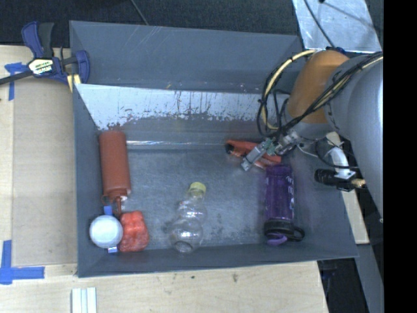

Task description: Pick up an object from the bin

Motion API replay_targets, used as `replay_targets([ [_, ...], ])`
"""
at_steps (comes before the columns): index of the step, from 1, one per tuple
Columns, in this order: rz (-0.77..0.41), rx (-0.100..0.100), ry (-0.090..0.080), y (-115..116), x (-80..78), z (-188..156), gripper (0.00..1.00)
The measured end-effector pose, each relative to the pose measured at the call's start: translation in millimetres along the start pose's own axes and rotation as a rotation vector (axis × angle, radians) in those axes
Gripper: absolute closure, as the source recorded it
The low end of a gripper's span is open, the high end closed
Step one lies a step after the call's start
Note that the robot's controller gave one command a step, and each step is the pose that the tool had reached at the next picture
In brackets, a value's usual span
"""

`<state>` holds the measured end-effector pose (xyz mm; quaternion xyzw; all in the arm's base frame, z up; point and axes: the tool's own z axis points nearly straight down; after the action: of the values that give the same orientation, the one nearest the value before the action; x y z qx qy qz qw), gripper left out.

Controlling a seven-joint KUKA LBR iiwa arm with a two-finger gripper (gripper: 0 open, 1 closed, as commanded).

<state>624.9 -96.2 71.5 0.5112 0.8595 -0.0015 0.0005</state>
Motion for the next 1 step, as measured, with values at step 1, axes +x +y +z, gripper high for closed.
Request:
replay_targets([
  [1, 0.000, 0.003, 0.002, -1.4, 0.8, -3.9, 1.00],
])
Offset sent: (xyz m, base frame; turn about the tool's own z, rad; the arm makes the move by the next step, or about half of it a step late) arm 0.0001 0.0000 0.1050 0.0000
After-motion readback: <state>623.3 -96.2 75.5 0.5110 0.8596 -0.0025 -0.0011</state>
